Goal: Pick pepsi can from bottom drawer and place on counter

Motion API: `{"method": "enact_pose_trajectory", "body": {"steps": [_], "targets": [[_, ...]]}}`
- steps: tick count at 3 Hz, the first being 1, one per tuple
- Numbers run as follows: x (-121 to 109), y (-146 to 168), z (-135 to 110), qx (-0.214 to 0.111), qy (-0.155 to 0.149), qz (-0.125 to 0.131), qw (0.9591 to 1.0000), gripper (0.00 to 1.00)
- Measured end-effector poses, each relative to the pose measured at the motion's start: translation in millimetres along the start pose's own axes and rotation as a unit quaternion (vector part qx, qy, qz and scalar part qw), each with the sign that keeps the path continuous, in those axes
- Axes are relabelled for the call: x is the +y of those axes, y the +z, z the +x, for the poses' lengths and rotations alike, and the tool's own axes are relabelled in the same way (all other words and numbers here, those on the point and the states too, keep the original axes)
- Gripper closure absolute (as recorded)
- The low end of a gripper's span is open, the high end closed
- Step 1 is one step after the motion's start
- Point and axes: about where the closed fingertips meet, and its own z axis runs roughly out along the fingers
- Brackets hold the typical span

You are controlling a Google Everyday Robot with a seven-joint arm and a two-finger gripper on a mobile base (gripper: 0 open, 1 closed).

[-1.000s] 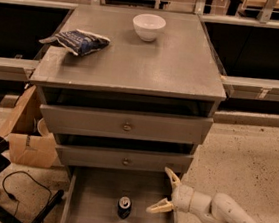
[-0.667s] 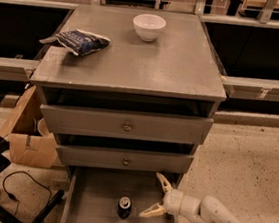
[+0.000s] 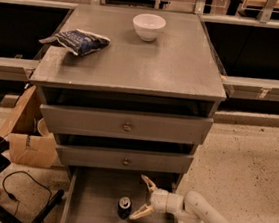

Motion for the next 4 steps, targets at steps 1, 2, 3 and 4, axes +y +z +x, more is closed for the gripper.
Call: {"method": "enact_pose_trajectory", "body": {"steps": [1, 2, 3, 4], "targets": [[15.1, 29.5, 20.7, 0.001, -0.006, -0.041, 0.9991, 0.00], [37.2, 47.3, 34.1, 0.005, -0.009, -0.067, 0.9977, 0.00], [55.6, 63.0, 44.0, 0.023, -0.014, -0.100, 0.9947, 0.00], [58.3, 78.1, 53.5, 0.027, -0.014, -0.118, 0.9926, 0.17]]}}
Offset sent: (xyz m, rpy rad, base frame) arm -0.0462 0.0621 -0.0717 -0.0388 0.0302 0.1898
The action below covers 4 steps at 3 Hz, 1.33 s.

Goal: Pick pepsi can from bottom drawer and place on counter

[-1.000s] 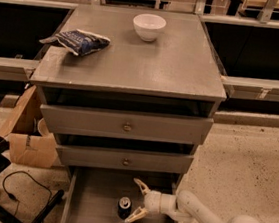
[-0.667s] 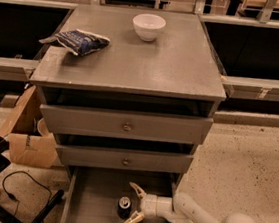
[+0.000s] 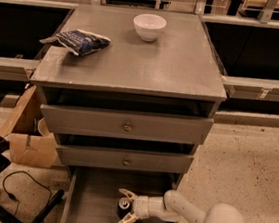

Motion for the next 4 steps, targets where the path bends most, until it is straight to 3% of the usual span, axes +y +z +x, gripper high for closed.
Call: {"method": "enact_pose_trajectory", "body": {"steps": [2, 3, 4], "targets": [[-31.1, 7.0, 6.5, -0.005, -0.004, 0.003, 1.0000, 0.63], [-31.0, 7.0, 6.4, -0.006, -0.004, 0.003, 1.0000, 0.86], [-23.0, 7.2, -3.5, -0.010, -0.006, 0.004, 0.9999, 1.00]]}}
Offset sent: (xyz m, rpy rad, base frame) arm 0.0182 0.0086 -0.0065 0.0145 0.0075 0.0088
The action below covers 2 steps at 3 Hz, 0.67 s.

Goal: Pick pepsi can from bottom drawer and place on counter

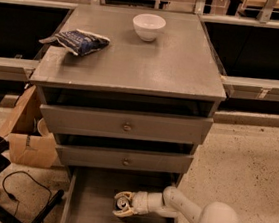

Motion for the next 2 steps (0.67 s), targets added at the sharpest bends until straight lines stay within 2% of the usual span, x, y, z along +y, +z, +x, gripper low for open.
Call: {"method": "enact_pose_trajectory", "body": {"steps": [1, 2], "targets": [[-22.8, -29.7, -45.5, 0.009, -0.047, 0.050, 0.9976, 1.00], [-65.2, -106.7, -125.7, 0.039, -0.079, 0.149, 0.9849, 1.00]]}}
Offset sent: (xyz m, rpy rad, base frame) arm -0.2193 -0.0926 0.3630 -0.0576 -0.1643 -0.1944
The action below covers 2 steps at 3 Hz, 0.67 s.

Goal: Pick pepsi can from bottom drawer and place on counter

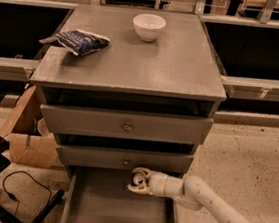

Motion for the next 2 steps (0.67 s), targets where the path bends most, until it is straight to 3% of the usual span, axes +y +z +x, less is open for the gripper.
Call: {"method": "enact_pose_trajectory", "body": {"steps": [1, 2], "targets": [[-43.2, -79.5, -65.7, 0.032, 0.024, 0.085, 0.9956, 1.00], [-19.6, -171.1, -172.4, 0.029, 0.110, 0.121, 0.9862, 1.00]]}}
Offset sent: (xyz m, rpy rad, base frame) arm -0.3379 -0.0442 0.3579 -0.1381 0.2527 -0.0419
